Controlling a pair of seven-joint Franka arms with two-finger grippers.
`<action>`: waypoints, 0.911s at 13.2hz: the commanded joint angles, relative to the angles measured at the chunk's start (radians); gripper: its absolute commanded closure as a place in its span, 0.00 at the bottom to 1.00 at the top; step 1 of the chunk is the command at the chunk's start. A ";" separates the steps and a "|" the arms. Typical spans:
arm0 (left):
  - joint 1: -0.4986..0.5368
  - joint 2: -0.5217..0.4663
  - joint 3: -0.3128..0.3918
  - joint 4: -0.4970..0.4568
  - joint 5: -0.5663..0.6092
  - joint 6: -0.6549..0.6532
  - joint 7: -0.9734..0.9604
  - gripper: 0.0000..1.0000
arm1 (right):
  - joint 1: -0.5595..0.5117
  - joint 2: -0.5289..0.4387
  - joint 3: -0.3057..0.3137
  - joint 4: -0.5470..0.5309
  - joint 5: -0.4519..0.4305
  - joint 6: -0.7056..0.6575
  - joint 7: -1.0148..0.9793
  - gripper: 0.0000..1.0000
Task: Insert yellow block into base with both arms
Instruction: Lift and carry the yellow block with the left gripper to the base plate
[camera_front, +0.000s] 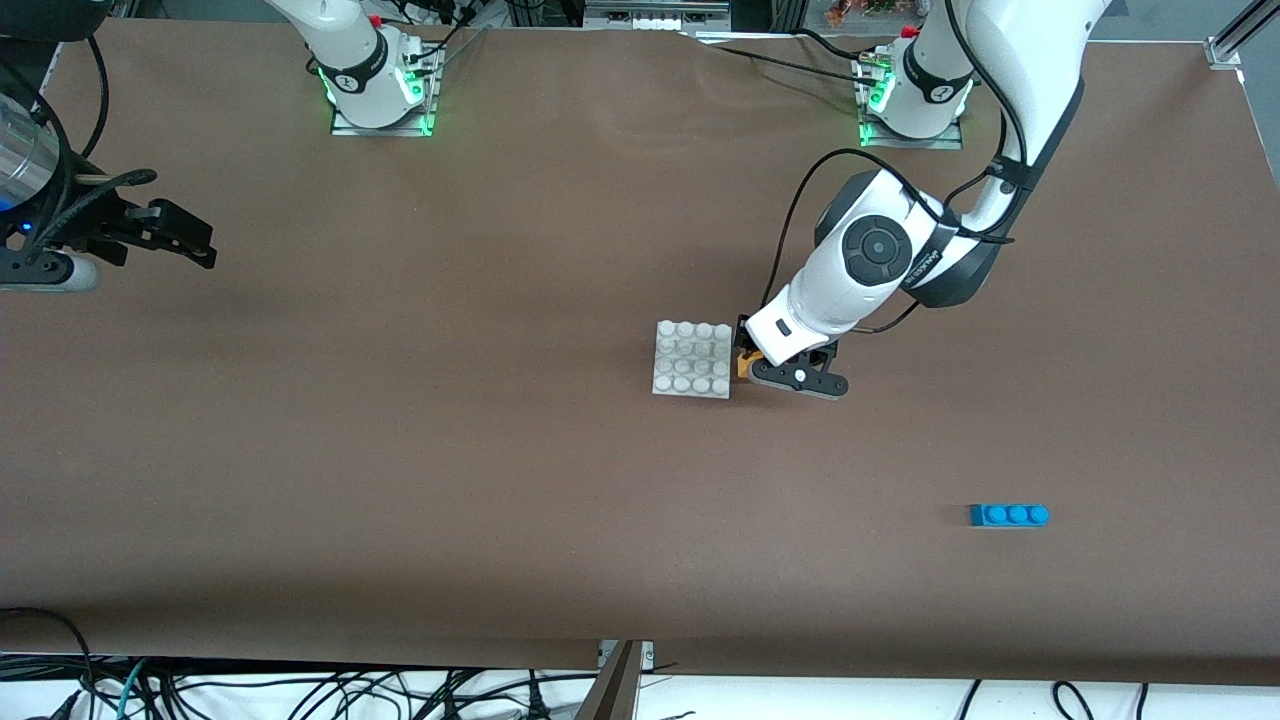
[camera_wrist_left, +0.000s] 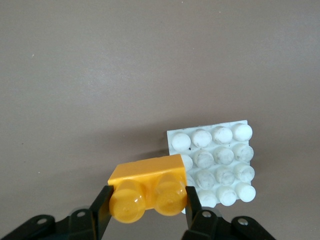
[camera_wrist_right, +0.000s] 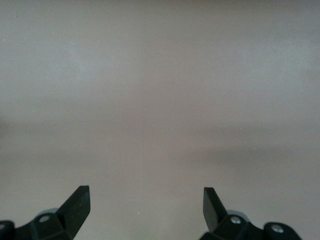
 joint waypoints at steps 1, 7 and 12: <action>-0.009 0.014 0.003 0.029 0.027 -0.014 -0.019 0.83 | 0.001 -0.005 -0.001 0.002 0.013 -0.003 0.004 0.00; -0.089 0.058 0.006 0.030 0.070 -0.008 -0.100 0.83 | 0.001 -0.005 -0.001 0.002 0.013 0.001 0.006 0.00; -0.146 0.130 0.003 0.112 0.239 0.002 -0.281 0.83 | -0.001 -0.002 -0.001 0.002 0.013 0.005 0.006 0.00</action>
